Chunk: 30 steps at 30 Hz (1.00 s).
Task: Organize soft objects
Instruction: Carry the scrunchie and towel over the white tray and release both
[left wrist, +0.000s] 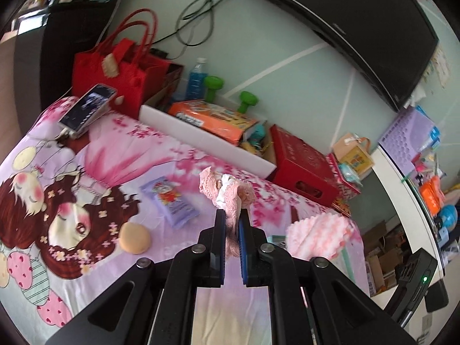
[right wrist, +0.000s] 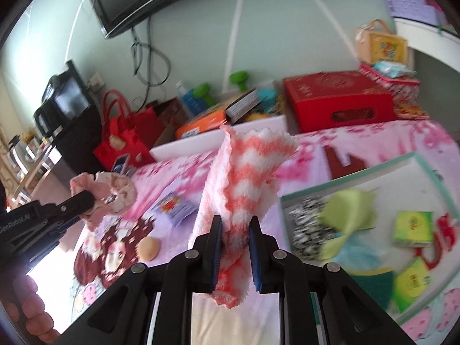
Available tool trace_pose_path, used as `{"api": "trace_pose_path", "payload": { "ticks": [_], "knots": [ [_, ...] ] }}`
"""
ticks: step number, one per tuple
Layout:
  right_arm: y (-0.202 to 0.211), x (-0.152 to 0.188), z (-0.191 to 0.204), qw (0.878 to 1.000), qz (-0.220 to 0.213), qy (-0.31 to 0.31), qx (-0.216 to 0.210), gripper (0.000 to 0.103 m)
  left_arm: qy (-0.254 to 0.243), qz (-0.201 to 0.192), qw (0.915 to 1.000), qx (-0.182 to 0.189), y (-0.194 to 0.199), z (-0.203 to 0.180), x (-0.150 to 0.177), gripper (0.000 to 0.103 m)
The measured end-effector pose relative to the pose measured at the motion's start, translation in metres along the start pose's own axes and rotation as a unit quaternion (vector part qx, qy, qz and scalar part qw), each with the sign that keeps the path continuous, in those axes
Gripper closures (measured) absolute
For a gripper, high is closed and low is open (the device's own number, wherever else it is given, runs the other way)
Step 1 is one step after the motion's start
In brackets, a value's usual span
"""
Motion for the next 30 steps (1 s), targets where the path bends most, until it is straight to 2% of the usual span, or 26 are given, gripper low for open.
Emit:
{"api": "trace_pose_path", "payload": {
  "ticks": [4,7,12,18,25,30],
  "knots": [
    [0.022,-0.001,-0.031,0.999,-0.018,-0.024,0.042,0.085,-0.034,0.006,0.9993,0.013,-0.008,-0.028,0.014,0.095],
    [0.039,0.001,-0.063,0.995,-0.027,-0.051,0.082,0.085,-0.063,0.024,0.9974,0.024,-0.023,-0.053,0.030,0.095],
    [0.060,0.019,-0.123,0.983,-0.023,-0.110,0.145,0.085,-0.109,0.072,0.9904,0.044,-0.054,-0.090,0.066,0.095],
    [0.079,0.038,-0.177,0.968,-0.018,-0.156,0.194,0.085,-0.159,0.106,0.9796,0.062,-0.075,-0.128,0.107,0.095],
    [0.088,0.060,-0.218,0.957,-0.013,-0.197,0.212,0.084,-0.203,0.135,0.9675,0.067,-0.104,-0.148,0.149,0.095],
    [0.065,0.070,-0.231,0.958,0.016,-0.206,0.200,0.082,-0.215,0.155,0.9636,0.035,-0.136,-0.141,0.172,0.095]
  ]
}}
Point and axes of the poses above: each gripper's, at about its wrist camera, not at the fingertips, and y roughly against the way its jaws point, z to its left, x to its underside, the point moved 2 cm from there along -y, roughly the way its jaws point, and after that the axes turned 14 degrees about y, right-handed, at the moved point
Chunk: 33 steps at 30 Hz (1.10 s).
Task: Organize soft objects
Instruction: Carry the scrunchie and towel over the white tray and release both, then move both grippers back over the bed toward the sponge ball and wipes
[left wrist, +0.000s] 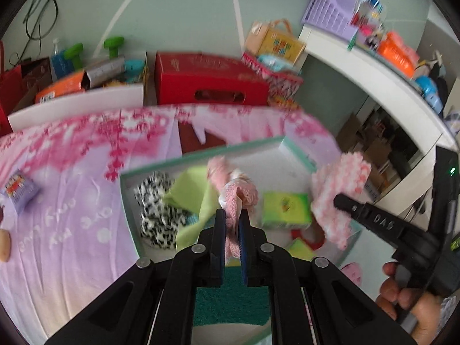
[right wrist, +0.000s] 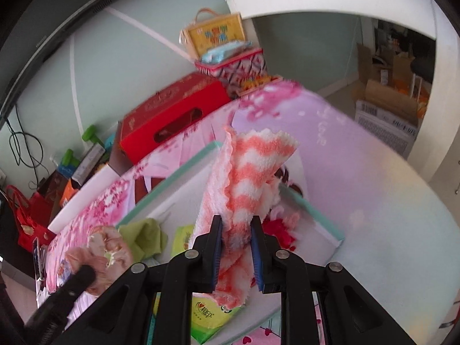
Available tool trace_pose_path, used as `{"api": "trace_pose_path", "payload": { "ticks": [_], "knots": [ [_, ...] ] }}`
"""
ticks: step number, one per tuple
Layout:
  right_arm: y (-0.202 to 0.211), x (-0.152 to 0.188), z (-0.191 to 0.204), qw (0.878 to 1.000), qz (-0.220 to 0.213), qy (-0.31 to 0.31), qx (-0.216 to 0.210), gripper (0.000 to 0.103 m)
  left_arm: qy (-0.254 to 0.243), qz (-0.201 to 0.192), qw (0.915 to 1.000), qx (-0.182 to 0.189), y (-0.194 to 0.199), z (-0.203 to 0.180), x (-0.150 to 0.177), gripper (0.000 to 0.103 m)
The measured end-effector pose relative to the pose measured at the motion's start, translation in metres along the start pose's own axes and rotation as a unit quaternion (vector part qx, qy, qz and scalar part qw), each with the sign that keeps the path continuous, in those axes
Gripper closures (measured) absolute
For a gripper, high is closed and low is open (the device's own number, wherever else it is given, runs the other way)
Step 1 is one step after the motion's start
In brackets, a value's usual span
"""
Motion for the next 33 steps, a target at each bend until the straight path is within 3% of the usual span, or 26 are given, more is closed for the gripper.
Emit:
{"api": "trace_pose_path", "payload": {
  "ticks": [6,14,16,17,18,19,20,26,33],
  "knots": [
    [-0.026,0.011,-0.002,0.999,0.038,-0.007,-0.012,0.082,0.010,0.040,0.9987,-0.032,-0.030,0.010,0.013,0.095],
    [-0.036,0.015,-0.001,0.998,0.058,-0.007,-0.011,0.081,0.018,0.046,0.9979,-0.042,-0.033,0.016,0.016,0.095],
    [-0.034,0.014,0.001,0.998,0.060,0.001,-0.005,0.077,0.013,0.048,0.9977,-0.045,-0.030,0.014,0.017,0.093],
    [-0.034,0.013,0.002,0.998,0.061,0.004,-0.002,0.073,0.012,0.049,0.9977,-0.046,-0.029,0.013,0.017,0.090],
    [-0.033,0.013,0.002,0.998,0.062,0.007,0.000,0.063,0.012,0.051,0.9975,-0.046,-0.027,0.012,0.017,0.087],
    [-0.032,0.012,0.003,0.998,0.063,0.009,0.001,0.050,0.012,0.052,0.9975,-0.047,-0.024,0.011,0.016,0.079],
    [-0.031,0.011,0.003,0.998,0.064,0.011,0.002,0.045,0.012,0.051,0.9974,-0.048,-0.021,0.011,0.016,0.070],
    [-0.024,0.009,0.005,0.996,0.071,0.034,0.027,0.033,0.014,0.035,0.9975,-0.060,-0.001,0.012,0.010,0.045],
    [-0.021,0.010,0.012,0.993,0.083,0.070,0.047,0.011,0.035,0.008,0.9923,-0.119,0.011,0.037,-0.002,0.021]
  ]
}}
Point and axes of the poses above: each gripper's, at about its wrist camera, not at the fingertips, and y roughly against the way its jaws point, z to its left, x to its underside, the point moved 2 cm from there along -y, roughly the way its jaws point, and after that the axes turned 14 degrees about y, right-handed, at the moved point
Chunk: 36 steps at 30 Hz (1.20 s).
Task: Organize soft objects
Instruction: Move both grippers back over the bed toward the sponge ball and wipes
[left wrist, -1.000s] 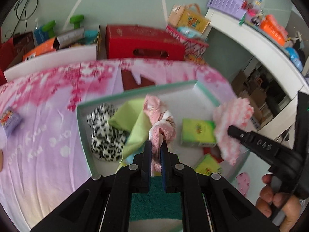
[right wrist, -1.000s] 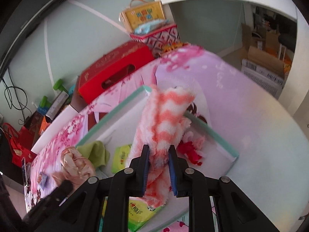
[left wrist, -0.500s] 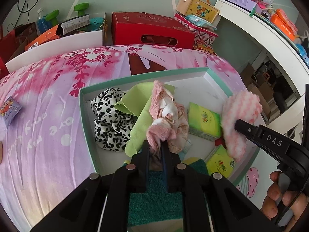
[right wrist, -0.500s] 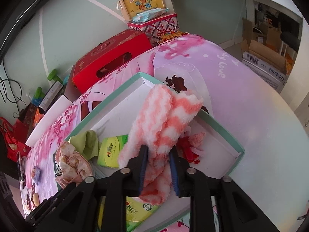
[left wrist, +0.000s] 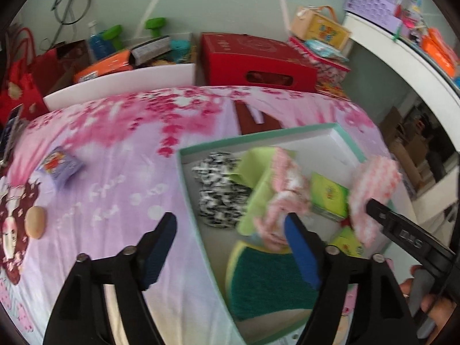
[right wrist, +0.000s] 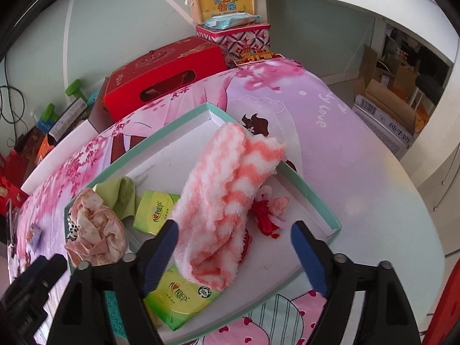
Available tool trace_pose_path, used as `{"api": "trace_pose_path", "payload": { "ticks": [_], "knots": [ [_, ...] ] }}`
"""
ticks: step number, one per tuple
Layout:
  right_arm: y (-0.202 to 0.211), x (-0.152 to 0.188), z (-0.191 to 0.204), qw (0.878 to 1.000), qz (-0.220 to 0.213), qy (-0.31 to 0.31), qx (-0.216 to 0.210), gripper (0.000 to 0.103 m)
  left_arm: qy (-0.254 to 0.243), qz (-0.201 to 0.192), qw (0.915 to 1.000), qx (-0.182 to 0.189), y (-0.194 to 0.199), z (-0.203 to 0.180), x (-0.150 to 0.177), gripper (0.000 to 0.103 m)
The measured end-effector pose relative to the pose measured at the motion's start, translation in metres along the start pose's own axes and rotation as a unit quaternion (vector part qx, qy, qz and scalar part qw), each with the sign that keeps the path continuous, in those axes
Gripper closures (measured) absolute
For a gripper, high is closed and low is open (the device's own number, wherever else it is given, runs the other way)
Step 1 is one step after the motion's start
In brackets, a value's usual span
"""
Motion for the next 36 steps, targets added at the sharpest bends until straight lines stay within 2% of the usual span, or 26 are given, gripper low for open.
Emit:
{"api": "trace_pose_path", "payload": {
  "ticks": [2,4,6,10,21,29,36],
  "knots": [
    [0.001,0.000,0.001,1.000,-0.002,0.005,0.003,0.001,0.012,-0.006,0.9996,-0.027,-0.004,0.010,-0.003,0.014],
    [0.003,0.000,0.003,1.000,-0.005,0.010,0.006,0.000,0.020,-0.011,0.9985,-0.049,-0.008,0.018,-0.004,0.008],
    [0.005,-0.001,0.004,1.000,-0.011,0.013,0.008,0.000,0.032,-0.010,0.9971,-0.067,-0.012,0.027,-0.005,0.007],
    [0.007,-0.002,0.005,1.000,-0.016,0.013,0.008,0.000,0.047,-0.004,0.9962,-0.074,-0.014,0.037,-0.006,0.006],
    [0.013,-0.006,0.021,0.999,-0.022,0.030,0.008,0.000,0.060,-0.020,0.9941,-0.087,0.004,0.058,-0.017,0.006],
    [0.038,-0.015,0.067,0.996,-0.058,0.070,-0.016,0.000,0.100,-0.051,0.9862,-0.122,0.033,0.109,-0.038,0.006],
    [0.054,-0.019,0.125,0.988,-0.084,0.117,-0.060,0.000,0.145,-0.072,0.9738,-0.160,0.058,0.165,-0.046,0.006]
  ]
}}
Point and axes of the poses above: each gripper's, at about its wrist camera, not at the fingertips, and y roughly against the way its jaws point, z to its left, x to its underside, the point moved 2 cm from there along -y, roughly the way its jaws point, and after that the axes turned 14 degrees about y, right-handed, at the moved point
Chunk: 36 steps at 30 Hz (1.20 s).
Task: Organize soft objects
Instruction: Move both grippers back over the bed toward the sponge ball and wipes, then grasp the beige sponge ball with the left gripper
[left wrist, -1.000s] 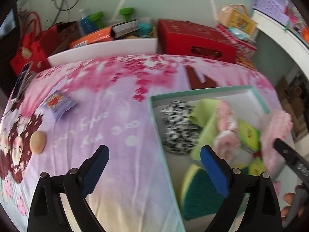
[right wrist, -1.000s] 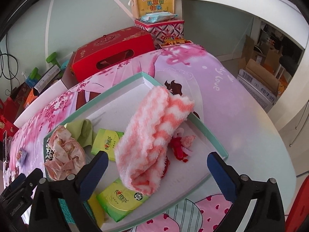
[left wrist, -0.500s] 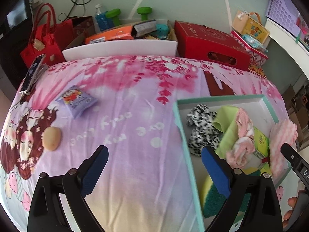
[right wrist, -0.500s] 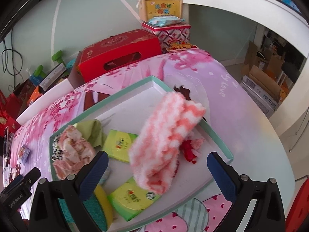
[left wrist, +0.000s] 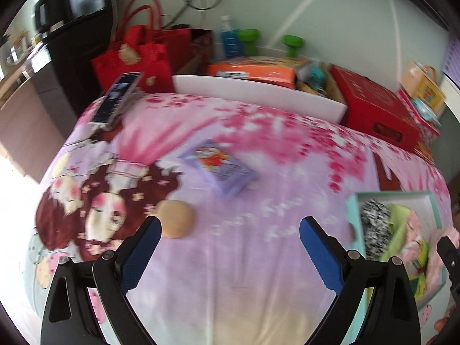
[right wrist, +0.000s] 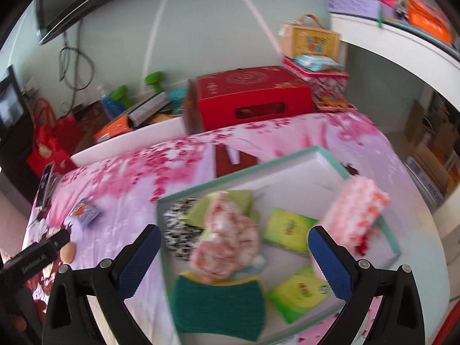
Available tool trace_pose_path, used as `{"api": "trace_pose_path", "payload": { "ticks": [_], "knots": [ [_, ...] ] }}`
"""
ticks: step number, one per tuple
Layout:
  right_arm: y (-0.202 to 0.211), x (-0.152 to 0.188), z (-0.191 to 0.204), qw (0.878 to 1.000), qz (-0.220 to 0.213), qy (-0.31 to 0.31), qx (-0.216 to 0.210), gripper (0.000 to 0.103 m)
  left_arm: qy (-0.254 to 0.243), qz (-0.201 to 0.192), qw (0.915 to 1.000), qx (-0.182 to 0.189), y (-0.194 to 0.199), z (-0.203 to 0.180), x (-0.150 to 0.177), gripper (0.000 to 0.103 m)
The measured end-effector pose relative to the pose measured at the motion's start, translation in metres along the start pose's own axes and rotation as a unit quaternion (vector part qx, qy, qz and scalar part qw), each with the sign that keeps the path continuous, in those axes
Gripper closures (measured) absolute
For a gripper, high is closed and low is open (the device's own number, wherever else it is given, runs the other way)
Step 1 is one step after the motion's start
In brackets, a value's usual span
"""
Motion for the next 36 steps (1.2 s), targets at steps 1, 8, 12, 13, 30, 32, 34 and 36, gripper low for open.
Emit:
{"api": "trace_pose_path", "payload": {
  "ticks": [1,8,12,13,30,32,34,36],
  "knots": [
    [-0.001,-0.002,0.008,1.000,0.000,0.008,-0.003,0.000,0.007,-0.001,0.9999,-0.007,0.000,0.010,-0.004,0.006],
    [-0.004,-0.007,0.055,0.999,0.001,0.048,-0.023,0.000,0.045,-0.004,0.9980,-0.044,-0.002,0.059,-0.016,0.006],
    [-0.009,-0.009,0.080,0.998,0.006,0.056,-0.039,0.000,0.059,-0.004,0.9965,-0.059,-0.003,0.081,-0.021,0.006],
    [-0.011,-0.010,0.084,0.997,0.007,0.058,-0.043,0.000,0.062,-0.004,0.9961,-0.062,-0.004,0.086,-0.022,0.006],
    [-0.031,-0.008,0.154,0.989,0.016,0.112,-0.099,0.000,0.054,0.015,0.9960,-0.070,-0.031,0.098,-0.012,0.006],
    [-0.032,-0.008,0.154,0.989,0.017,0.110,-0.101,0.000,0.053,0.019,0.9957,-0.074,-0.037,0.100,-0.011,0.006],
    [-0.034,-0.008,0.153,0.989,0.021,0.110,-0.099,0.000,0.055,0.026,0.9955,-0.072,-0.047,0.101,-0.008,0.006],
    [-0.036,-0.007,0.152,0.989,0.023,0.111,-0.098,0.000,0.052,0.035,0.9955,-0.071,-0.057,0.100,-0.005,0.006]
  ]
}}
Point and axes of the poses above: each gripper's, at about its wrist camera, not at the fingertips, and y roughly against the way its jaws point, z to its left, x to its underside, the point moved 2 cm from there along -y, roughly the way its jaws point, and after that the axes turned 14 degrees about y, right-handed, at the moved point
